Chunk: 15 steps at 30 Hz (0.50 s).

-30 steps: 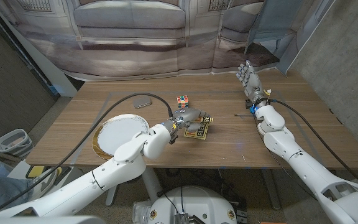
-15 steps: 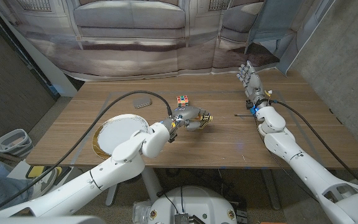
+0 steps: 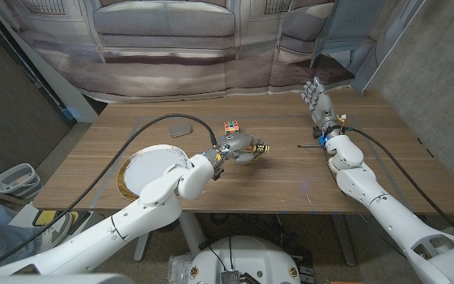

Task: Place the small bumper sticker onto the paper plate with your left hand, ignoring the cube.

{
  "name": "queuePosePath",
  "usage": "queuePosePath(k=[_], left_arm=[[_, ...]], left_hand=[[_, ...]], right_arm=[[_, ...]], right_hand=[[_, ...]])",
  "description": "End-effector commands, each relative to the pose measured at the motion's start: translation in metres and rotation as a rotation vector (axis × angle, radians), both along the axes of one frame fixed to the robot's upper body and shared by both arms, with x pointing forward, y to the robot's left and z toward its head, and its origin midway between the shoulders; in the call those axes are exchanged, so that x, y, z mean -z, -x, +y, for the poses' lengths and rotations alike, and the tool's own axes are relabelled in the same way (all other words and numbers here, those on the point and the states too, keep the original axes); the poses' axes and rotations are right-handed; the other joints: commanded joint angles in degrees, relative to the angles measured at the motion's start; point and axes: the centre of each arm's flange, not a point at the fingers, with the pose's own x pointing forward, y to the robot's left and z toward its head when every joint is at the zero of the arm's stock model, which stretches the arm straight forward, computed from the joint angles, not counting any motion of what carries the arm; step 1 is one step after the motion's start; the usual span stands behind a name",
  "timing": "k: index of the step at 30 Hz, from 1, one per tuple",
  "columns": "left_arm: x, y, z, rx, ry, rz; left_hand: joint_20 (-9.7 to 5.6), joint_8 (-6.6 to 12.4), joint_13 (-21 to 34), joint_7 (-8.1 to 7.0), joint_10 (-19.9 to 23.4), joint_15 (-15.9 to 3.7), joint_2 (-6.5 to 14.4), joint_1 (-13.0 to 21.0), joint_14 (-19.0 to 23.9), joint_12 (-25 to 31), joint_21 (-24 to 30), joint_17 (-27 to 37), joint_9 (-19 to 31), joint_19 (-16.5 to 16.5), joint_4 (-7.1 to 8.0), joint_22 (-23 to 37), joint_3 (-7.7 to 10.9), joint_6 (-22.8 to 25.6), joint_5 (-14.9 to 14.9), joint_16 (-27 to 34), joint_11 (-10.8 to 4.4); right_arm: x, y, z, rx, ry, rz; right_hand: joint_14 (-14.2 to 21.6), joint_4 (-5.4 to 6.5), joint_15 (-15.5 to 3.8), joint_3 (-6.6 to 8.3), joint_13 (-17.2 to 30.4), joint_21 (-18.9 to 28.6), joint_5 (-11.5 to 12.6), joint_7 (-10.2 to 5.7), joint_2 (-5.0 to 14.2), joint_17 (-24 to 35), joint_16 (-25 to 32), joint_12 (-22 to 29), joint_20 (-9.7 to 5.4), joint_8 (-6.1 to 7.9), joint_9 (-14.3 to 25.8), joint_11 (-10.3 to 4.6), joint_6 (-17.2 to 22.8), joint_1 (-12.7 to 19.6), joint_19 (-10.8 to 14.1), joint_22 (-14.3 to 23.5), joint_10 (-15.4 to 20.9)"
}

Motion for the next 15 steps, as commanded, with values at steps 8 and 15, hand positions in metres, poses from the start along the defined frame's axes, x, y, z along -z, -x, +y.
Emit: queuePosePath(k=[8, 15], left_arm=[[-0.0060, 0.0086, 0.0094, -0.009, 0.019, -0.004], [-0.0130, 0.0139, 0.0146, -0.001, 0.009, -0.016]], left_hand=[[0.22, -0.10, 0.3, 0.25, 0.5, -3.34, -0.4, -0.2, 0.7, -0.2, 0.3, 0.3, 0.1, 0.3, 0.49, 0.2, 0.09, 0.4, -0.2, -0.4, -0.20], [0.20, -0.13, 0.3, 0.16, 0.5, -3.38, -0.4, -0.2, 0.7, -0.2, 0.4, 0.3, 0.1, 0.3, 0.54, 0.2, 0.06, 0.5, -0.2, -0.4, -0.26]], right_arm=[[0.0015, -0.0039, 0.0003, -0.007, 0.007, 0.009], [0.0004, -0.0044, -0.0003, -0.009, 0.013, 0.005]], right_hand=[[0.3, -0.31, 0.36, -0.19, 0.2, -0.1, -0.2, -0.20, 0.67, 0.1, 0.0, -0.1, -0.57, -0.03, 0.1, 0.12, 0.1, 0.1, 0.6, 0.2, 0.4], [0.3, -0.36, 0.29, -0.20, 0.2, -0.1, -0.2, -0.20, 0.71, 0.1, 0.0, -0.1, -0.59, -0.04, 0.1, 0.14, 0.1, 0.2, 0.6, 0.2, 0.4]])
